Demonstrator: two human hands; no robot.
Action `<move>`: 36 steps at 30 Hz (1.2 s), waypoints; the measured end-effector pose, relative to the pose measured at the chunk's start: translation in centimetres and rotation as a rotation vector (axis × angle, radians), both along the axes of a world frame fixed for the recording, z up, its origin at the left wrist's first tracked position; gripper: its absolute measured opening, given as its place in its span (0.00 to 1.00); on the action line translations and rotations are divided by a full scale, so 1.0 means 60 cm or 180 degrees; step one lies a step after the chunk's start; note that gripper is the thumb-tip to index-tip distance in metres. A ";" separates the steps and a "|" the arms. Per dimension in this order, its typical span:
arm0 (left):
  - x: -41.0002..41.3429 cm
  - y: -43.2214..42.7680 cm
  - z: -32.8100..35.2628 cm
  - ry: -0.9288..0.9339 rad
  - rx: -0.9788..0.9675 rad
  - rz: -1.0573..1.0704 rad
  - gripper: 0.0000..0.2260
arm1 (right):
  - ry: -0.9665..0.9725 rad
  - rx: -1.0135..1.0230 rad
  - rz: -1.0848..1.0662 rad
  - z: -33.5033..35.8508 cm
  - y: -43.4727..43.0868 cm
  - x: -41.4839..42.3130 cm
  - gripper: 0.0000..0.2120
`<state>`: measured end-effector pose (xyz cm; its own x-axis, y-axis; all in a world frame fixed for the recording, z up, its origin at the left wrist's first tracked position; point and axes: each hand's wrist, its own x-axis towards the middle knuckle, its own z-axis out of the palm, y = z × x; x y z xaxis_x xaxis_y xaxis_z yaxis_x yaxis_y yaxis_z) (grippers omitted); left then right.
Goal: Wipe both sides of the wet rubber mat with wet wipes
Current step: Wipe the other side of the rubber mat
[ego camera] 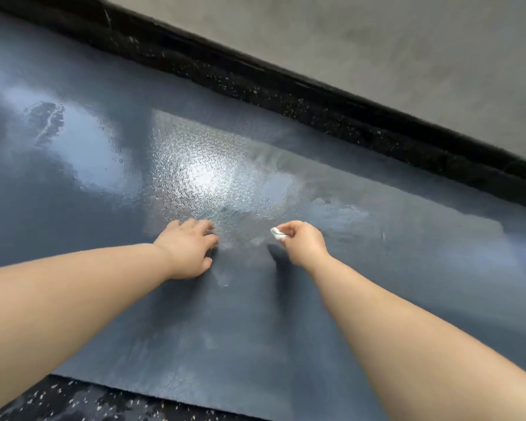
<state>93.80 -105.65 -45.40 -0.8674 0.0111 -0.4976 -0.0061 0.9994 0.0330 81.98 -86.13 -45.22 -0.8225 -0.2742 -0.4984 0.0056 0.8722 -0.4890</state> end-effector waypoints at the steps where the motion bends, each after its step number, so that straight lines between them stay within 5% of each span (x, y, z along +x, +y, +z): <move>1: -0.010 0.005 0.012 -0.0102 -0.0033 0.0072 0.20 | 0.0001 -0.0036 0.0036 0.006 -0.002 -0.013 0.08; 8: -0.053 0.042 0.080 -0.0624 0.0217 0.0978 0.21 | -0.0073 -0.0321 0.0135 0.026 0.014 -0.078 0.10; 17: -0.063 0.087 0.055 -0.0281 0.0744 0.2160 0.20 | -0.0076 -0.0837 0.0096 -0.002 0.037 -0.080 0.11; 28: -0.112 0.051 -0.076 0.0455 -0.0054 0.1567 0.29 | 0.1293 0.0103 -0.0517 -0.049 0.125 -0.152 0.15; 33: -0.092 0.040 -0.113 0.0836 0.0007 0.1523 0.28 | 0.1140 0.0117 -0.1259 -0.072 0.097 -0.165 0.19; 36: -0.078 0.041 -0.123 0.0976 0.0057 0.1469 0.29 | 0.1246 0.0134 -0.1010 -0.083 0.038 -0.130 0.20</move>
<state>89.11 -103.17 -52.79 -0.8893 -0.3982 -0.2248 -0.4306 0.8946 0.1192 74.16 -83.86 -50.18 -0.9894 0.0335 -0.1412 0.0970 0.8763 -0.4719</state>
